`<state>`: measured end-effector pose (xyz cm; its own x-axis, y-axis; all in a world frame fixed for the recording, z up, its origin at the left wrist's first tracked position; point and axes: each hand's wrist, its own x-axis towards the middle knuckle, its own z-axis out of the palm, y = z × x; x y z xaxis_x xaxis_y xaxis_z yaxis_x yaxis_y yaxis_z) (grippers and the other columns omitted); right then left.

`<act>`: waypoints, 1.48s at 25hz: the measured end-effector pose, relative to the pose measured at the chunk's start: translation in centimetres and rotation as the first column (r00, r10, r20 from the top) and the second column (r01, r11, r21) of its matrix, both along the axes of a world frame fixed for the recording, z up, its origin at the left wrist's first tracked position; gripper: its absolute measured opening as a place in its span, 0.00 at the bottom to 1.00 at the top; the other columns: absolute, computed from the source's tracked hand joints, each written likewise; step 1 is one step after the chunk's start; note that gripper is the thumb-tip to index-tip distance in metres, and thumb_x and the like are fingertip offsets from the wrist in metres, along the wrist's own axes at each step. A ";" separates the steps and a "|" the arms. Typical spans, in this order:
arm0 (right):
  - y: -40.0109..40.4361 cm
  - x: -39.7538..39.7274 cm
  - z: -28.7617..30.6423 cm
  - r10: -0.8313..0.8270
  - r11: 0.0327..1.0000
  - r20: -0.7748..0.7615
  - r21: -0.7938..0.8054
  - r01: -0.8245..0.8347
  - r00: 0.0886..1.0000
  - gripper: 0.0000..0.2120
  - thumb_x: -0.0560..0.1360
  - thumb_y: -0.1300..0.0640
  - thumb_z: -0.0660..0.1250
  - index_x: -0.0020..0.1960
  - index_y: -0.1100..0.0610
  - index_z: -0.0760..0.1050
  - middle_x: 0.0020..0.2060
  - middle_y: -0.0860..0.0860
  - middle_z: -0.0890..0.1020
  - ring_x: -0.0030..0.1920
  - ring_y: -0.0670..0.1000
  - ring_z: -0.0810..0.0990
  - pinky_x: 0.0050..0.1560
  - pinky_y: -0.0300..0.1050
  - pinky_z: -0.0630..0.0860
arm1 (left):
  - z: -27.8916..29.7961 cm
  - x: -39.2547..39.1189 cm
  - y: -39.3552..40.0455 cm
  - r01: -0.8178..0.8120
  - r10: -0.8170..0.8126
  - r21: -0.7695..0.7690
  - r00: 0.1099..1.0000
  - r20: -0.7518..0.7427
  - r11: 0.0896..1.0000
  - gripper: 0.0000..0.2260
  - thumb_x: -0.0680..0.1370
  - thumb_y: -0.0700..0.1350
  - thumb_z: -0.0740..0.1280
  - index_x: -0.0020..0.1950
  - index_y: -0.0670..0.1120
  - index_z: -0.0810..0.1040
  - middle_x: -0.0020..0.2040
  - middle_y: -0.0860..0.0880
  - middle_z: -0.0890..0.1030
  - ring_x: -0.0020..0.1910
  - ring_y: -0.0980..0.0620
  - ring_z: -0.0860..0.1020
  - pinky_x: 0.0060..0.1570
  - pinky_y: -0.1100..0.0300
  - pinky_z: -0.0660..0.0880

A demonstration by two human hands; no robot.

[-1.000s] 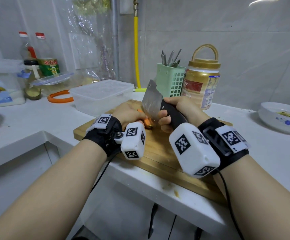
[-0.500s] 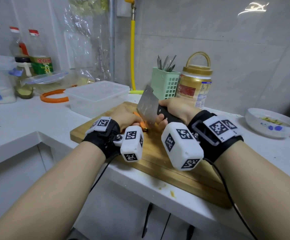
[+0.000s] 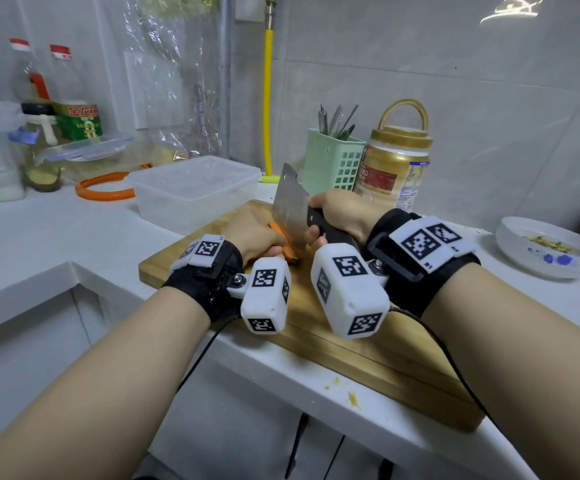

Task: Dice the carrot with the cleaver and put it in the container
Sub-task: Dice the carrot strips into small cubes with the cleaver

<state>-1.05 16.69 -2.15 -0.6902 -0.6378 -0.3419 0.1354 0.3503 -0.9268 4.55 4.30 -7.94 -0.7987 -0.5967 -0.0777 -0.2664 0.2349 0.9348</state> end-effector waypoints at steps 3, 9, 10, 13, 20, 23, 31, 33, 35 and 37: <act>-0.5 -0.2 -0.2 -0.025 1.000 0.006 -0.013 0.025 1.000 0.13 0.83 0.57 0.48 0.41 0.60 0.60 0.28 0.54 0.65 0.13 0.47 0.64 0.19 0.29 0.62 | -0.1 0.0 -0.1 0.012 -0.012 0.000 1.000 0.008 1.000 0.15 0.75 0.31 0.67 0.28 0.40 0.73 0.18 0.48 0.75 0.16 0.58 0.72 0.18 0.69 0.66; -0.5 0.0 -0.4 -0.050 0.999 -0.059 0.007 0.051 0.997 0.13 0.83 0.59 0.48 0.40 0.60 0.60 0.29 0.53 0.66 0.19 0.48 0.66 0.19 0.32 0.62 | -0.2 -0.4 -0.2 -0.030 0.030 0.023 0.999 -0.024 0.999 0.11 0.72 0.33 0.70 0.32 0.40 0.74 0.25 0.46 0.77 0.21 0.56 0.76 0.24 0.66 0.73; -0.8 0.0 -0.4 -0.039 0.998 -0.106 0.036 0.043 0.994 0.13 0.82 0.61 0.48 0.39 0.60 0.60 0.30 0.54 0.66 0.23 0.49 0.66 0.20 0.34 0.61 | -0.4 -0.6 -0.4 -0.028 0.028 -0.010 0.999 -0.027 1.000 0.09 0.71 0.34 0.71 0.33 0.41 0.76 0.28 0.46 0.79 0.25 0.54 0.77 0.28 0.64 0.76; -1.6 -0.2 -0.3 0.009 0.997 -0.200 0.078 0.007 0.980 0.15 0.81 0.67 0.46 0.36 0.61 0.60 0.31 0.55 0.65 0.28 0.51 0.64 0.25 0.41 0.61 | -0.9 -1.0 -0.8 -0.001 0.000 -0.047 1.000 -0.021 0.999 0.05 0.71 0.37 0.73 0.36 0.40 0.80 0.30 0.47 0.81 0.29 0.52 0.78 0.37 0.58 0.77; -2.5 -1.9 -0.5 0.003 0.999 -0.164 0.054 0.006 0.986 0.14 0.82 0.61 0.49 0.37 0.58 0.60 0.31 0.53 0.65 0.21 0.44 0.68 0.21 0.35 0.64 | -1.3 -1.5 -1.2 0.023 -0.022 0.076 1.000 -0.015 0.997 0.24 0.72 0.31 0.68 0.17 0.45 0.70 0.21 0.44 0.74 0.18 0.52 0.71 0.24 0.62 0.70; -2.1 -1.8 -0.4 0.032 0.998 -0.130 0.065 -0.024 0.991 0.13 0.83 0.60 0.49 0.39 0.59 0.58 0.28 0.53 0.63 0.13 0.47 0.63 0.16 0.31 0.61 | -1.5 -2.0 -1.5 0.015 -0.014 0.073 1.000 -0.007 0.997 0.17 0.72 0.31 0.68 0.24 0.42 0.72 0.26 0.42 0.78 0.23 0.51 0.77 0.26 0.60 0.71; -4.6 -3.8 -2.7 0.050 0.994 -0.286 0.110 -0.020 0.957 0.13 0.80 0.55 0.57 0.37 0.57 0.67 0.35 0.48 0.72 0.32 0.45 0.71 0.25 0.34 0.70 | -2.0 -2.5 -1.7 0.025 -0.021 0.090 0.999 -0.042 0.996 0.10 0.75 0.34 0.67 0.35 0.42 0.76 0.27 0.48 0.78 0.24 0.57 0.76 0.25 0.65 0.73; -4.8 -3.7 -2.6 0.056 0.994 -0.266 0.107 -0.028 0.962 0.14 0.80 0.55 0.57 0.37 0.57 0.67 0.35 0.48 0.71 0.32 0.45 0.71 0.25 0.33 0.70 | -2.2 -2.7 -1.9 0.026 -0.017 0.161 0.998 -0.062 0.987 0.10 0.74 0.32 0.67 0.34 0.42 0.76 0.31 0.46 0.80 0.31 0.53 0.78 0.32 0.62 0.76; -4.5 -3.6 -2.2 0.046 0.997 -0.210 0.070 -0.032 0.977 0.14 0.82 0.55 0.55 0.38 0.56 0.65 0.33 0.50 0.69 0.28 0.46 0.70 0.22 0.36 0.68 | -2.0 -2.6 -1.8 0.022 -0.007 0.233 0.998 -0.066 0.972 0.06 0.73 0.31 0.66 0.38 0.39 0.78 0.43 0.37 0.82 0.38 0.46 0.78 0.36 0.57 0.76; -3.9 -3.3 -1.5 0.030 1.000 -0.111 0.006 -0.029 0.993 0.12 0.83 0.57 0.52 0.41 0.58 0.63 0.31 0.53 0.68 0.22 0.47 0.69 0.22 0.39 0.66 | -1.7 -2.1 -1.4 0.021 -0.010 0.233 0.999 -0.051 0.972 0.04 0.73 0.31 0.66 0.44 0.37 0.80 0.42 0.37 0.83 0.31 0.48 0.77 0.28 0.60 0.73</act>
